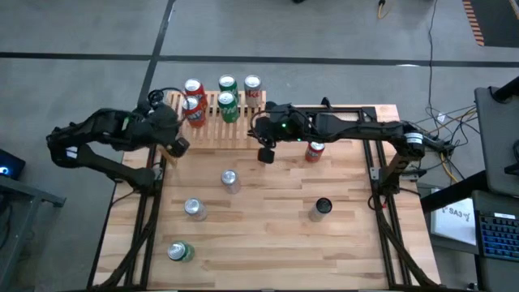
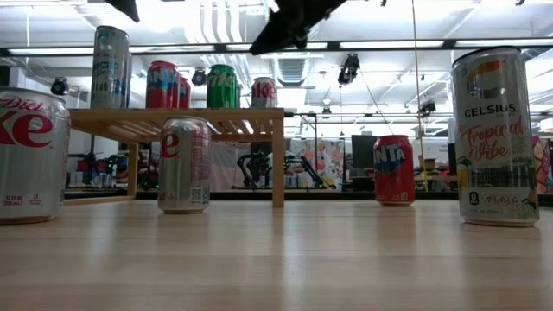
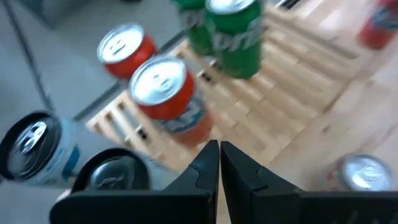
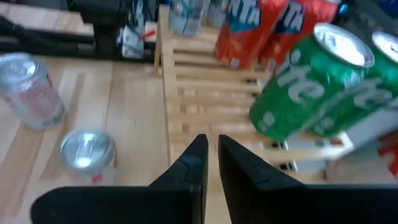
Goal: Place canned beverage on shelf
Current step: Put the top white/blue soda can on the shelf aligned with the other white/blue soda can
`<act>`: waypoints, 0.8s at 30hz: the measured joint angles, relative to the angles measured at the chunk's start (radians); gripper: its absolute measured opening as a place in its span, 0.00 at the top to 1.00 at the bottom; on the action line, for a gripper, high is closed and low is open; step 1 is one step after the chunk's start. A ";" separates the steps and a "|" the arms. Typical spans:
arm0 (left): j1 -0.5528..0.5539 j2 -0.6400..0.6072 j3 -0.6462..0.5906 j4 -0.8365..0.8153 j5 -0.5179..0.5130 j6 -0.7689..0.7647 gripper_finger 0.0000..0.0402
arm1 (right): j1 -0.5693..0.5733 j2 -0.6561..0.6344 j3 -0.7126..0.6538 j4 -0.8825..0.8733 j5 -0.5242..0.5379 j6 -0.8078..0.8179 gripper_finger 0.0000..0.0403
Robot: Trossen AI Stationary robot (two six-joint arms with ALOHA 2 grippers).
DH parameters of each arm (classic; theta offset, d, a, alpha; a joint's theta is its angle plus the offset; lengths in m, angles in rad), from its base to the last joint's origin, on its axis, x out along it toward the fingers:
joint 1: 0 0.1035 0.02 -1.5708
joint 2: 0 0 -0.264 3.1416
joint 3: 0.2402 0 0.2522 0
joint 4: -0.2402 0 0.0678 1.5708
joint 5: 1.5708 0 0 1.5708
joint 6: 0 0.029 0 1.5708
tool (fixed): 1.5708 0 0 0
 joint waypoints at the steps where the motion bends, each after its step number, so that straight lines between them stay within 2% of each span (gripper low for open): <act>1: -0.033 -0.007 -0.003 0.012 -0.015 -0.003 1.00 | 0.000 0.010 0.000 0.030 0.000 -0.004 0.93; 6: -0.201 -0.031 -0.020 0.070 -0.118 -0.011 1.00 | 0.000 0.054 0.003 0.157 0.000 -0.001 0.93; 14: -0.425 -0.033 -0.026 0.070 -0.271 -0.076 1.00 | 0.000 0.089 0.005 0.305 -0.003 0.002 0.93; 20: -0.510 -0.033 -0.051 0.071 -0.354 -0.096 1.00 | 0.000 0.110 0.006 0.405 -0.004 0.002 0.93; 24: -0.526 -0.042 -0.093 0.070 -0.362 -0.106 1.00 | 0.000 0.130 0.006 0.460 -0.021 0.016 0.93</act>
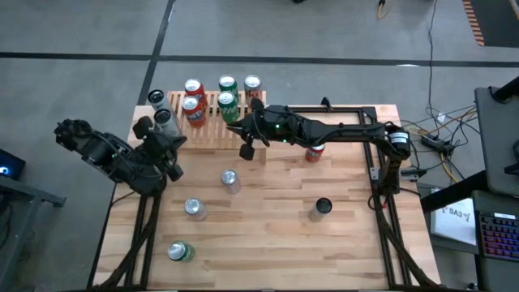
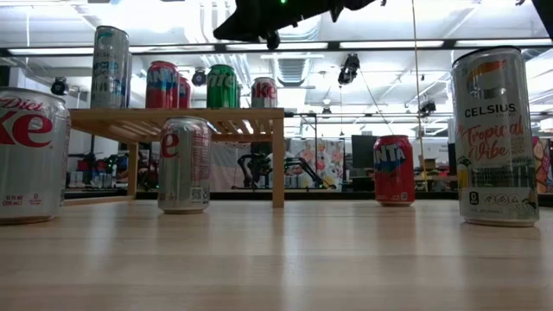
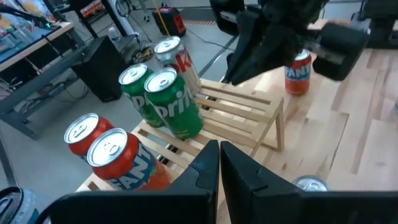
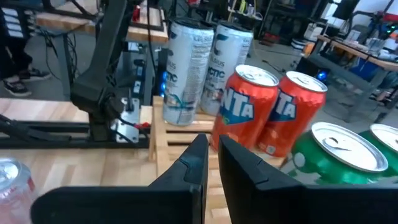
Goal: Place canned beverage on shelf
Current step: Put the top white/blue soda can on the shelf aligned with the other white/blue soda can
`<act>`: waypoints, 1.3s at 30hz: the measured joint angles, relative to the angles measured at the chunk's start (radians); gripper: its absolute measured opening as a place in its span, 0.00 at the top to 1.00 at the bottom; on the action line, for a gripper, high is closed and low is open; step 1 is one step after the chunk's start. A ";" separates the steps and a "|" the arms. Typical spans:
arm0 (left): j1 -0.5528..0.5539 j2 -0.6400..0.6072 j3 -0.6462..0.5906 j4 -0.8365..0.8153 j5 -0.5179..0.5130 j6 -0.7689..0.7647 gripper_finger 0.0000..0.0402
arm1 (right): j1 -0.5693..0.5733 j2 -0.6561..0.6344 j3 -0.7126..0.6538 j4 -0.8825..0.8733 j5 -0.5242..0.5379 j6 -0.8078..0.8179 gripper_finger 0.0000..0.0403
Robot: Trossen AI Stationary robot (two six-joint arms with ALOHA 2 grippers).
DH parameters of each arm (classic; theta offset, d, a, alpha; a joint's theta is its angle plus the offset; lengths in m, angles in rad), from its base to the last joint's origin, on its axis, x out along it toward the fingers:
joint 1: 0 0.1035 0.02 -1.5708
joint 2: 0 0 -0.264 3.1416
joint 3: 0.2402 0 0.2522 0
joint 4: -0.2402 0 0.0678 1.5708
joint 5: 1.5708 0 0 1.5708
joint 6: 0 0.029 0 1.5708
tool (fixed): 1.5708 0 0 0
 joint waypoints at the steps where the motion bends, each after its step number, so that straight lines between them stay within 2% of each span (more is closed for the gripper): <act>1: 0.000 -0.002 -0.010 0.000 0.000 -0.003 1.00 | 0.000 0.003 0.001 0.009 -0.006 0.007 0.93; 7: -0.001 -0.014 -0.057 0.001 0.000 -0.042 1.00 | 0.000 0.032 0.016 0.053 -0.010 0.034 0.93; 11: -0.001 -0.040 -0.087 -0.002 0.000 -0.078 1.00 | 0.000 0.057 0.021 0.108 -0.057 0.040 0.93; 18: -0.005 -0.104 -0.128 -0.005 0.020 -0.139 1.00 | 0.000 0.104 0.036 0.145 -0.051 0.023 0.93; 30: -0.005 -0.203 -0.166 -0.111 0.093 -0.370 1.00 | 0.000 0.119 0.041 0.157 -0.050 0.001 0.93; 35: -0.005 -0.207 -0.247 -0.112 0.140 -0.398 1.00 | 0.000 0.120 0.040 0.156 -0.050 -0.004 0.93; 39: -0.005 -0.201 -0.334 -0.112 0.106 -0.488 1.00 | 0.000 0.120 0.040 0.151 -0.050 -0.006 0.93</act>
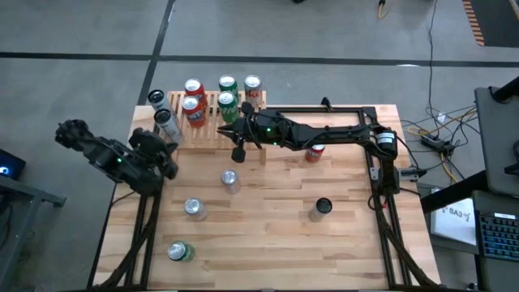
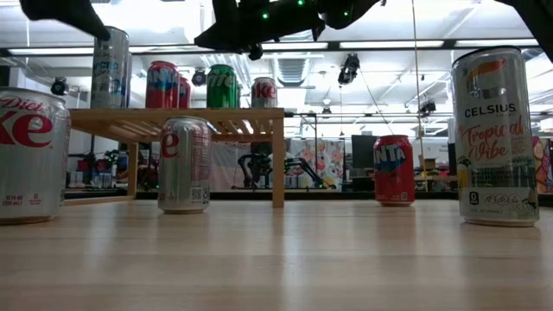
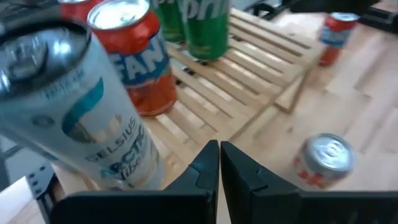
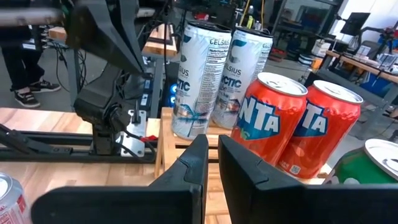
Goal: Place canned beverage on shelf
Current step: Put the top white/blue soda can on the shelf aligned with the other white/blue soda can
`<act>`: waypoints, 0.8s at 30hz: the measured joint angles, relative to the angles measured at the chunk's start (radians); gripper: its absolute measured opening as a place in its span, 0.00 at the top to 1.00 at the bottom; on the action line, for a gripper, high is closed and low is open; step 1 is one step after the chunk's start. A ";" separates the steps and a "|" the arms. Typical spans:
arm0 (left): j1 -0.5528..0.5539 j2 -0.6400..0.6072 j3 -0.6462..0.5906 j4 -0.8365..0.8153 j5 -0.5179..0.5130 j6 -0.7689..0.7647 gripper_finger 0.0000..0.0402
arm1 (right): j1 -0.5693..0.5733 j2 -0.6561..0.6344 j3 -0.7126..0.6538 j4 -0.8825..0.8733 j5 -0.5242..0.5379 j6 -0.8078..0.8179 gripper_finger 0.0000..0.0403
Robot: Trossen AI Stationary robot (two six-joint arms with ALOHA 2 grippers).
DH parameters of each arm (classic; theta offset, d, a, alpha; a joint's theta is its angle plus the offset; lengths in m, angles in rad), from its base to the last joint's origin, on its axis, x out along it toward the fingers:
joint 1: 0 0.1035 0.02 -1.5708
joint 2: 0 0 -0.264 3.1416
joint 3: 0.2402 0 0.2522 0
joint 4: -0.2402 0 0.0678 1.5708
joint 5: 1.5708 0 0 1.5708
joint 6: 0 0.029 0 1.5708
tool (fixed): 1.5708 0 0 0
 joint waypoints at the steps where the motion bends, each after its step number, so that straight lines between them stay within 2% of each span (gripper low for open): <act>1: 0.000 0.003 -0.021 0.001 -0.009 -0.025 1.00 | 0.000 0.000 0.000 -0.002 0.000 0.000 0.93; 5: 0.000 0.027 -0.093 0.024 -0.096 -0.108 1.00 | 0.000 0.000 0.000 -0.005 0.000 -0.002 0.93; 15: 0.000 0.101 -0.196 0.108 -0.326 -0.173 1.00 | 0.000 0.000 -0.001 -0.011 0.000 -0.012 0.93; 24: 0.008 0.109 -0.251 0.108 -0.448 -0.262 1.00 | 0.000 0.000 -0.002 -0.025 0.000 -0.036 0.93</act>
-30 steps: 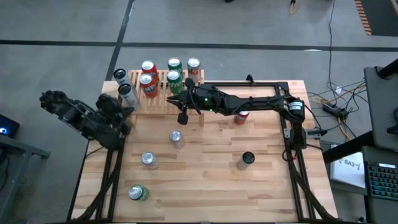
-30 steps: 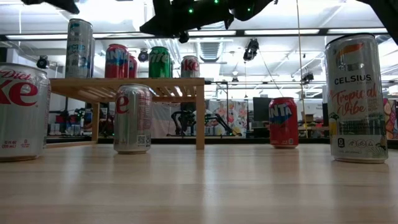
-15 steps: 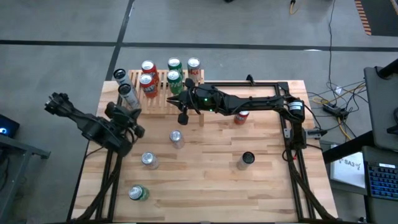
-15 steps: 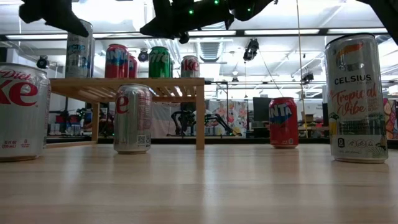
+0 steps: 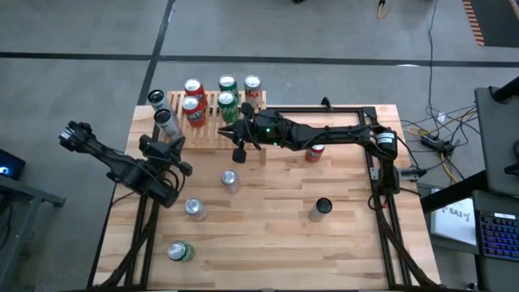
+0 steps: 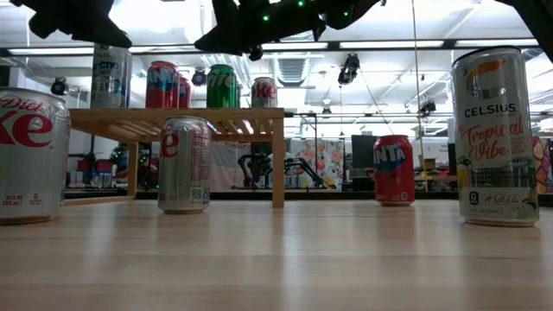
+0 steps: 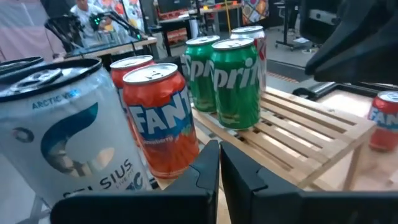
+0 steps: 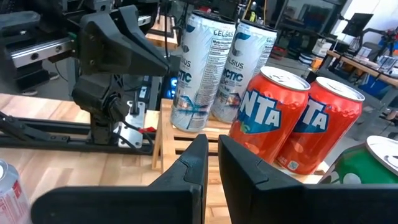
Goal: Place canned beverage on shelf
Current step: Put the top white/blue soda can on the shelf aligned with the other white/blue soda can
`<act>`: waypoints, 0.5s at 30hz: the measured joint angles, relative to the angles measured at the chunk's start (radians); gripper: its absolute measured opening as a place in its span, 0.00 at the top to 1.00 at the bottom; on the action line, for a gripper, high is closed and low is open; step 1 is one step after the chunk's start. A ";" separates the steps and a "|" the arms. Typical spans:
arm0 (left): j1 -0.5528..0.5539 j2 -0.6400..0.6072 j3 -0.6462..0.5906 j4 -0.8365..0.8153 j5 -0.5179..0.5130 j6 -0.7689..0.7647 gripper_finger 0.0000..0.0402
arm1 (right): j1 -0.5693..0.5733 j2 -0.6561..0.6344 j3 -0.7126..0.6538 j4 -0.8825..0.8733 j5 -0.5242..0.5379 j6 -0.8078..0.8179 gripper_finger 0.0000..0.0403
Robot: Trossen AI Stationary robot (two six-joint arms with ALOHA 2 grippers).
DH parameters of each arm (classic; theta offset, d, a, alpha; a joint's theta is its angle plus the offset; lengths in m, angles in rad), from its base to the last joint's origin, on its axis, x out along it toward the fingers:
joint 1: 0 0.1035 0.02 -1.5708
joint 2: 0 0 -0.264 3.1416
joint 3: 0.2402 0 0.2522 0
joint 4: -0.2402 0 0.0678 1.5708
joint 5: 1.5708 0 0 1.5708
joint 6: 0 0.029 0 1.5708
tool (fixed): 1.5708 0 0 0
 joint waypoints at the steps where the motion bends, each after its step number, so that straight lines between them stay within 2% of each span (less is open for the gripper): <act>1: 0.002 -0.002 -0.009 0.000 -0.005 -0.004 1.00 | 0.000 0.000 0.000 -0.001 0.000 -0.008 0.93; 15: 0.100 -0.010 -0.089 0.008 -0.095 -0.022 1.00 | 0.000 0.000 0.000 -0.016 0.000 -0.026 0.93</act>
